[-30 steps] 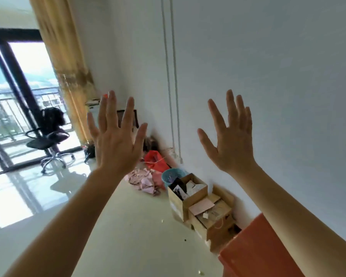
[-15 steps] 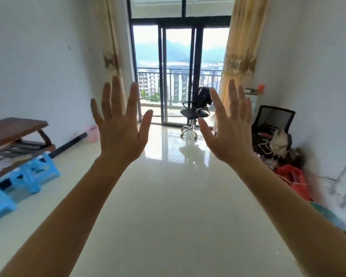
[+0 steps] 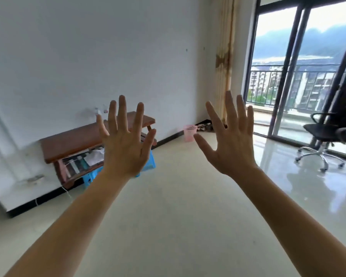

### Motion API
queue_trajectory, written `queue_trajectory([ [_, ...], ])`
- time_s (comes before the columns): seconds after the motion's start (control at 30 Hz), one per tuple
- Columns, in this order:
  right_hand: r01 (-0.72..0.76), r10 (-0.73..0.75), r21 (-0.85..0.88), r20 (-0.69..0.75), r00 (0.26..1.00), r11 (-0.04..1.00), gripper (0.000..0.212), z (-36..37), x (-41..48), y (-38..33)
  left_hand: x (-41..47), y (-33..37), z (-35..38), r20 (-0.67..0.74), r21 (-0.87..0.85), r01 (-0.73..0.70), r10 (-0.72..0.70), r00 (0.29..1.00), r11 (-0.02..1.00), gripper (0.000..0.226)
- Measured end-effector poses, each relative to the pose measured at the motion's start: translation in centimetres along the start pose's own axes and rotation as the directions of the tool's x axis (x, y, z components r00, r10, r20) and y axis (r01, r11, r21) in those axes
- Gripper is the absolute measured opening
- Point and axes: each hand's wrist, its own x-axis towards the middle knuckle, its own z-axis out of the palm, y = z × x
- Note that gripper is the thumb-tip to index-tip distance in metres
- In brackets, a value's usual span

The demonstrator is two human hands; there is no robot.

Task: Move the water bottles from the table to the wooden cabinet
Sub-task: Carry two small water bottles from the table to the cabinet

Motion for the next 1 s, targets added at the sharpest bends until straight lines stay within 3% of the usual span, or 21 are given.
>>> queue_trajectory([
  [0.23,0.036,-0.057,0.178,0.114,0.992,0.983,0.083,15.8,9.3,-0.3,4.0,-7.8,8.0,0.078,0.173,0.145,-0.161,0.984,0.974,0.073],
  [0.53,0.223,-0.272,0.312,0.125,0.954,0.924,0.087,39.0,19.4,-12.0,6.8,-25.8,19.3,0.12,0.316,0.348,-0.401,0.908,0.883,0.085],
  [0.77,0.221,-0.289,0.298,0.208,0.934,0.929,0.091,54.3,27.6,-17.1,12.8,-38.8,29.4,0.192,0.349,0.376,-0.459,0.868,0.858,0.084],
  [1.0,0.199,-0.257,0.279,0.188,0.948,0.939,0.088,66.3,34.3,-14.7,22.1,-45.1,42.2,0.206,0.316,0.366,-0.44,0.874,0.875,0.083],
])
